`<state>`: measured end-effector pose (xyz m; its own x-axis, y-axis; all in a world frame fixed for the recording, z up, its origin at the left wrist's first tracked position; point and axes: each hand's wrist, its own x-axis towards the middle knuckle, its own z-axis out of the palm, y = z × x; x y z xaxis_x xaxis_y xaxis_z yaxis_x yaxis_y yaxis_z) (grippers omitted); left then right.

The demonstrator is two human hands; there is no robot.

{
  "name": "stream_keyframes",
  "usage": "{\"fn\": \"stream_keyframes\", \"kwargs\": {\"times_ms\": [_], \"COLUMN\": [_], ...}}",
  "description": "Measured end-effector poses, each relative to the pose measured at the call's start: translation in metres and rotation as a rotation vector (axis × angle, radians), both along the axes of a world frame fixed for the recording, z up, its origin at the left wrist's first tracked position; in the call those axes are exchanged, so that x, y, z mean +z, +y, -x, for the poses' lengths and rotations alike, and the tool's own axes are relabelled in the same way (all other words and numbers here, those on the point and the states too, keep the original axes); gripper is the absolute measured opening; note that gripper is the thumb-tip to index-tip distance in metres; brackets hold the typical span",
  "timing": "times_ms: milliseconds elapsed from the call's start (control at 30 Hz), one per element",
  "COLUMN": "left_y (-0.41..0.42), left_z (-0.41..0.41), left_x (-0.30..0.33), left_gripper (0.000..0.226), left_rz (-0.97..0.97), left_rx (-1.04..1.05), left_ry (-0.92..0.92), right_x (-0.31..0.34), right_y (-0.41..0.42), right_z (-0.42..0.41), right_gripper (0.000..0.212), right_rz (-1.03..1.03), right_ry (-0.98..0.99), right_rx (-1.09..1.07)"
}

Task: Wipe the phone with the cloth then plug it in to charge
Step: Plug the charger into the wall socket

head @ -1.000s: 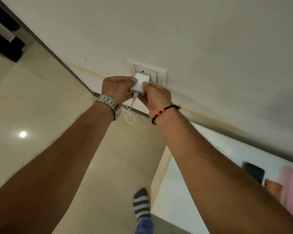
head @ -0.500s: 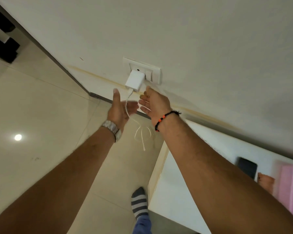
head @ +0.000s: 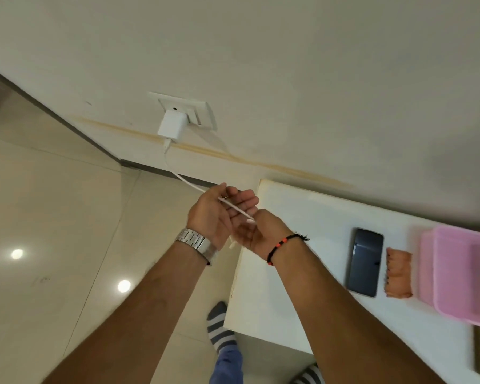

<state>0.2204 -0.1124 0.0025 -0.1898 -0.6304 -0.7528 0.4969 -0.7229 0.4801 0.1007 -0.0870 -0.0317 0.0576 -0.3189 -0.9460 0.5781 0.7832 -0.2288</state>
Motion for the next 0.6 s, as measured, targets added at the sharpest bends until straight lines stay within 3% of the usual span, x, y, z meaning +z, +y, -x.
{"fn": "stream_keyframes", "kwargs": {"times_ms": [133, 233, 300, 367, 433, 467, 567, 600], "left_y": [0.021, 0.044, 0.058, 0.071, 0.080, 0.087, 0.095, 0.088], "left_z": [0.017, 0.036, 0.055, 0.076, 0.090, 0.094, 0.097, 0.097], "left_x": [0.003, 0.001, 0.001, 0.008, 0.019, 0.024, 0.043, 0.044], "left_gripper": [0.021, 0.047, 0.046, 0.032, 0.025, 0.028, 0.043, 0.041], "left_rz": [0.064, 0.064, 0.010, -0.076, -0.046, 0.102, 0.929, 1.096], "left_rx": [0.072, 0.117, 0.090, 0.083, 0.080, 0.061, -0.091, -0.168], "left_ry": [-0.092, -0.085, -0.207, -0.398, -0.556, -0.658, -1.000, -1.112], "right_x": [0.021, 0.039, 0.049, 0.055, 0.059, 0.059, 0.059, 0.059], "right_y": [-0.008, 0.003, 0.020, 0.042, 0.063, 0.072, 0.089, 0.092], "right_z": [0.020, 0.042, 0.055, 0.065, 0.071, 0.071, 0.069, 0.067], "right_gripper": [0.022, 0.015, 0.014, 0.011, 0.013, 0.014, 0.014, 0.013], "right_rz": [0.133, 0.177, 0.210, 0.271, 0.330, 0.351, 0.421, 0.458], "right_ry": [0.106, 0.175, 0.233, 0.269, 0.230, 0.203, 0.190, 0.225], "right_rx": [-0.186, -0.187, -0.141, -0.079, -0.080, -0.095, -0.116, -0.104]}}
